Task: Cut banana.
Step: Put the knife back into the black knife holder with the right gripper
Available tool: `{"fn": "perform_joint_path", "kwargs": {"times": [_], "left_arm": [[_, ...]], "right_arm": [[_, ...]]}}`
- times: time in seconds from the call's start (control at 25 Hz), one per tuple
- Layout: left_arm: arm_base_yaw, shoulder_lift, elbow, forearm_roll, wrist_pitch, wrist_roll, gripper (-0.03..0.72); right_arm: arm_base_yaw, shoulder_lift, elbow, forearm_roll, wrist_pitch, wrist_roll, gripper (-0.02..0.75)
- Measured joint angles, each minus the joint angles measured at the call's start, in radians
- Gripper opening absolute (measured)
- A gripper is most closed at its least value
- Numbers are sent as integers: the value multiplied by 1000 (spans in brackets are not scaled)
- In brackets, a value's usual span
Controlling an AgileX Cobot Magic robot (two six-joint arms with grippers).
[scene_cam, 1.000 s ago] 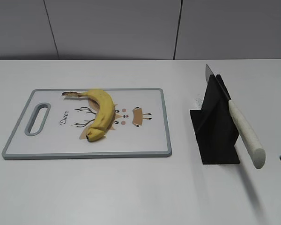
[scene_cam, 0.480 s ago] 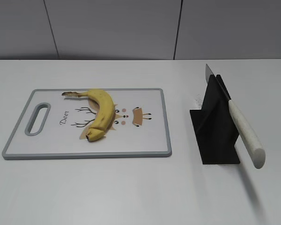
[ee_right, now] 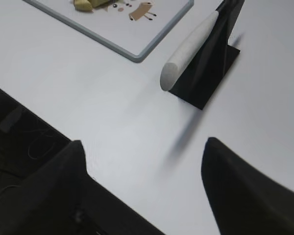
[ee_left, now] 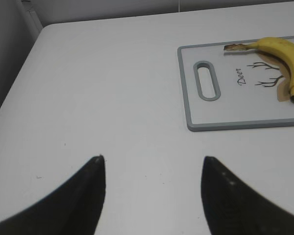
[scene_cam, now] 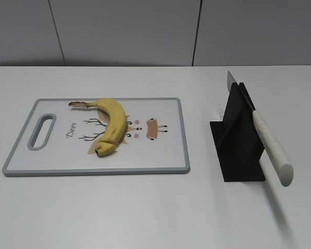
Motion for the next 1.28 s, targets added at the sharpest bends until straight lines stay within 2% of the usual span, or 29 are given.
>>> {"fn": "perform_joint_path", "kwargs": {"times": [0.4,0.56,1.08,1.28], "left_arm": [[0,0,0,-5,0,-3,591],[0,0,0,-5,0,-9,591],[0,0,0,-5,0,-14,591],[0,0,0,-5,0,-14,591]], "right_arm": [[-1,-131,0,26,2,-1,532],[-35,-131,0,42,2,-1,531],[-451,-131,0,46,2,-2,530],[-531,-131,0,46,2,-2,530]]}}
